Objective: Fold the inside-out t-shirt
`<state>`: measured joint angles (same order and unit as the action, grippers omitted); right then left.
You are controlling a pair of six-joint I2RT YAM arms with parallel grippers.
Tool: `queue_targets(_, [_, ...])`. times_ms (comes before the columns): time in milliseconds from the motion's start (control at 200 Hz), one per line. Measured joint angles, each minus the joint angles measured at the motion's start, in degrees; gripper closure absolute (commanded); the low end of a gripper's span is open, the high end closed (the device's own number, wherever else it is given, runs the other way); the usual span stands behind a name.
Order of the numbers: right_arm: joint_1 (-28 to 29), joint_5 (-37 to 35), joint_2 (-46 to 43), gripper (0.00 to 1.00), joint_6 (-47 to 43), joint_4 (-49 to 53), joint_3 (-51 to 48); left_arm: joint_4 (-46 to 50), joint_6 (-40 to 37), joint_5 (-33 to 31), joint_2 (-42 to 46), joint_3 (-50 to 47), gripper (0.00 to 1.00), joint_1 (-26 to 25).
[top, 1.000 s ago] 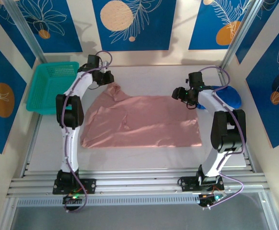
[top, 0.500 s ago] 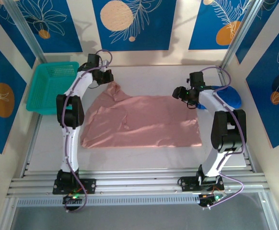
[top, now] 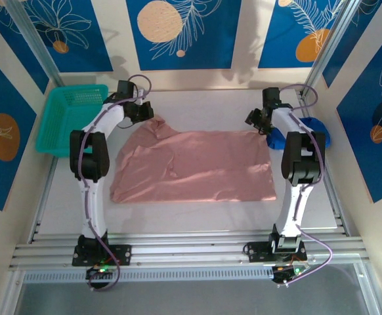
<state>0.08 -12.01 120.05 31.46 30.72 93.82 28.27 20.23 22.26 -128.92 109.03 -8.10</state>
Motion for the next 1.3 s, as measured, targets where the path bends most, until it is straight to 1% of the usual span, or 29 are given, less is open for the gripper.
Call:
queue_targets(190, [-0.3,-4.3,7.4,0.41,-1.7,7.1,8.6,-2.5,0.4,0.0,2.5,-3.0,1.0,0.0])
queue_targets(325, [-0.5,-6.0,10.3,0.42,-2.6,11.3,12.7,-3.6,0.5,0.0,3.0,-4.0,1.0,0.0])
queue_targets(395, [-0.7,-6.1,11.6,0.44,-2.8,13.5,14.8,-4.0,0.7,0.0,3.2,-4.8,1.0,0.0])
queue_targets(495, [-0.8,-6.0,13.4,0.5,-3.3,15.9,17.9,-4.5,0.9,0.0,3.8,-6.2,1.0,0.0])
queue_targets(660, [-1.1,-6.0,15.5,0.68,-4.2,18.3,20.5,-5.3,0.9,0.0,5.2,-7.9,1.0,0.0])
queue_targets(795, [-1.5,-5.9,16.2,0.79,-4.5,19.1,21.0,-5.6,0.9,0.0,6.9,-9.3,1.0,0.0])
queue_targets(920, [-1.6,-5.6,16.2,0.93,-5.2,19.4,21.2,-6.3,0.9,-0.3,8.7,-10.8,1.0,0.0])
queue_targets(1010, [-1.6,-5.2,16.2,1.0,-5.6,19.3,21.3,-6.4,0.9,-0.7,10.0,-11.7,1.0,0.0])
queue_targets(1300, [-0.5,-4.7,15.1,1.0,-7.3,18.5,21.3,-6.5,1.3,-2.5,14.4,-15.0,1.0,0.0])
